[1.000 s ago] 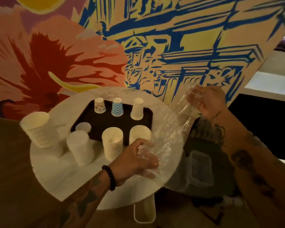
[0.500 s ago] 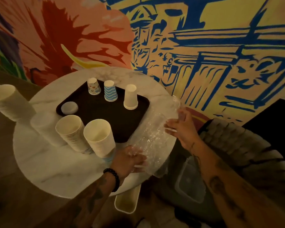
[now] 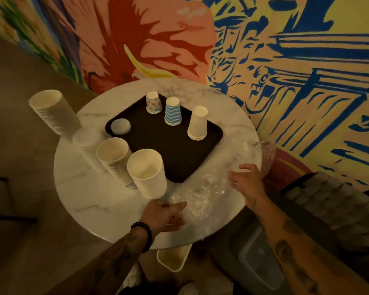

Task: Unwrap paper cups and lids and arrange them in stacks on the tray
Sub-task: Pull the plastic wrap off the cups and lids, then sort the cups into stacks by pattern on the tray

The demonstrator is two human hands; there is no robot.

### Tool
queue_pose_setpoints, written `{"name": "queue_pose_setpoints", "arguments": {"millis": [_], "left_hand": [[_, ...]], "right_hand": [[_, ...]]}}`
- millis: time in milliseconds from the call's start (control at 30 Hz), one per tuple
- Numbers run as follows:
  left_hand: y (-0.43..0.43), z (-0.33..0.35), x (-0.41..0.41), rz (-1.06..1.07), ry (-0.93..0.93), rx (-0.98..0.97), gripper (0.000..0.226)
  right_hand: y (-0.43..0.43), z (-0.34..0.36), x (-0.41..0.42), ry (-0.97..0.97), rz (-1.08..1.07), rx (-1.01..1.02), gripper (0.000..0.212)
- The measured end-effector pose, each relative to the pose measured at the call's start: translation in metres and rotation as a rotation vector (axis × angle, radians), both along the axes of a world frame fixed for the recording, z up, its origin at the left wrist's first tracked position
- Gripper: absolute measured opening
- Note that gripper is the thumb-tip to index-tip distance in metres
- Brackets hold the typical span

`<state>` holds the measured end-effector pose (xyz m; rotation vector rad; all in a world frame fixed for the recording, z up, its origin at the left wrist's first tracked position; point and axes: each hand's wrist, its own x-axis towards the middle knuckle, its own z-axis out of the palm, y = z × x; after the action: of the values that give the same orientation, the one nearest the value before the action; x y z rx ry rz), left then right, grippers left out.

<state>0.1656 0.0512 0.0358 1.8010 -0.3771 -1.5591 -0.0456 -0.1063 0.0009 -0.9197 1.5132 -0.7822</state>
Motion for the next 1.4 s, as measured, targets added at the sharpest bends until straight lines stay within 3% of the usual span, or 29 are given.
{"name": "queue_pose_setpoints", "arguments": {"millis": [133,267,600,800,967,1100,1233,1400], "left_hand": [[0.010,-0.007,0.011,-0.020,-0.028,0.050,0.038],[0.018,-0.010,0.023,0.015,-0.043,0.055,0.033],[0.034,-0.012,0.048,0.091,-0.093,0.012,0.024],[0.048,-0.003,0.073,0.157,-0.099,-0.025,0.023],[0.052,0.004,0.092,0.168,-0.070,-0.109,0.027],[0.054,0.004,0.103,0.051,-0.036,-0.209,0.041],[0.051,0.002,0.106,-0.186,-0.065,-0.242,0.066],[0.046,0.003,0.110,-0.254,-0.027,-0.247,0.069]], "right_hand": [[0.003,-0.009,-0.002,0.260,0.174,0.020,0.045],[0.007,-0.007,-0.003,0.346,0.238,-0.020,0.048],[0.036,0.023,0.008,0.401,0.103,-0.217,0.035],[0.056,0.059,0.046,0.202,0.209,-0.322,0.027],[0.090,0.059,0.095,0.093,0.493,-0.193,0.059],[0.115,0.042,0.134,0.098,0.524,-0.166,0.089],[0.130,0.028,0.166,0.104,0.462,-0.200,0.095],[0.141,0.027,0.179,0.143,0.347,-0.258,0.085]]}}
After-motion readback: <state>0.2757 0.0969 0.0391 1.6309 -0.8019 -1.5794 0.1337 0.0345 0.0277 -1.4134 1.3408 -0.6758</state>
